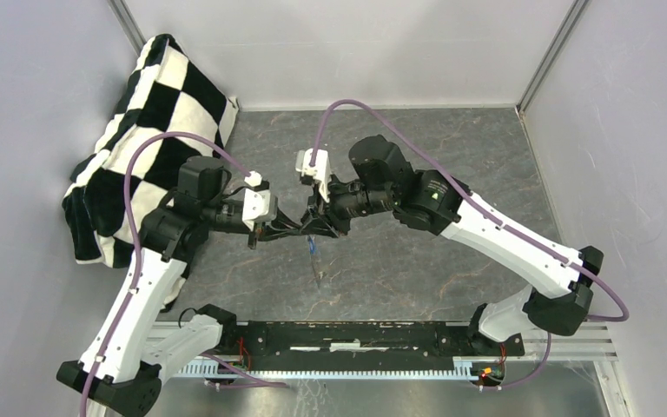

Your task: Put the keys on the keyring

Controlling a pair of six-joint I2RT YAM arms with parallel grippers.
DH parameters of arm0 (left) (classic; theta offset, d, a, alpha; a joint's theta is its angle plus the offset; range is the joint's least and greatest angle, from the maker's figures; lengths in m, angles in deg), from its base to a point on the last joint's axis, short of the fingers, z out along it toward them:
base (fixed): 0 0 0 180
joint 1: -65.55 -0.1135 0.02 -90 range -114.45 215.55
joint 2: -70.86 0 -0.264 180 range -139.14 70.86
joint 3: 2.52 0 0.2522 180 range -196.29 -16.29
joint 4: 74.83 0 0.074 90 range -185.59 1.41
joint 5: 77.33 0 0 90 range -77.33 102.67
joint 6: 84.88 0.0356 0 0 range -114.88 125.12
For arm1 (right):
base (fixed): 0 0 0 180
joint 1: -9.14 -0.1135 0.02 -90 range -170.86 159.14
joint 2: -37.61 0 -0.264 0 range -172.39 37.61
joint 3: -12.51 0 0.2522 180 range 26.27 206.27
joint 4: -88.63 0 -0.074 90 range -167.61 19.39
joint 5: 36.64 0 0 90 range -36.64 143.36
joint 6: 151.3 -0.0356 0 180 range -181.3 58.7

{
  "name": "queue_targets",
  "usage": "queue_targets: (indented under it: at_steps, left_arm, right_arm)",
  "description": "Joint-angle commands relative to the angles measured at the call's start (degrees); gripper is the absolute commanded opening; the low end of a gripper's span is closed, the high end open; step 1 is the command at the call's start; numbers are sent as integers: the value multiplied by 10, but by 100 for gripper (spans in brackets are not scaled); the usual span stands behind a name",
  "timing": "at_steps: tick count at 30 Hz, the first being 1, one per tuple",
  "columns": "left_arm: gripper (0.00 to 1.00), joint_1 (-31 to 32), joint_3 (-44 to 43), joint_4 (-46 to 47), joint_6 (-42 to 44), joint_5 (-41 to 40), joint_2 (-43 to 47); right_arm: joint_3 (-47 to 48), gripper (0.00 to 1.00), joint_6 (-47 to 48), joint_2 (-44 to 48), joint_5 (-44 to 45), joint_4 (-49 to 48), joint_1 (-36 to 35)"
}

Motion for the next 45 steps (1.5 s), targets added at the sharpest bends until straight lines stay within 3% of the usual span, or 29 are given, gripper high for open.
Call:
queue_targets:
  at_steps: [1, 3, 7, 11, 21, 31, 36, 45]
  left_arm:
    - [2, 3, 3, 72, -71, -3, 12]
    - [2, 3, 36, 162, -158, -13, 42]
    - [2, 3, 116, 413, -366, -38, 110]
    - [2, 3, 126, 486, -443, -40, 110]
    - [2, 3, 130, 522, -464, -47, 111]
    - [2, 3, 138, 537, -470, -66, 114]
    - [2, 3, 142, 546, -488, -78, 114]
    - [2, 3, 150, 545, -486, -87, 115]
  right_arm:
    - [-25, 42, -42, 55, -7, -113, 18]
    - [-78, 49, -88, 98, -17, -166, 51]
    - [-199, 55, -179, 178, -61, -288, 100]
    - [-279, 58, -255, 210, -95, -388, 107]
    - [-374, 71, -382, 215, -141, -576, 108]
    - [-352, 74, -369, 191, -124, -574, 108]
    - [-336, 67, -349, 178, -109, -560, 106]
    - [-326, 44, -351, 166, -88, -571, 105]
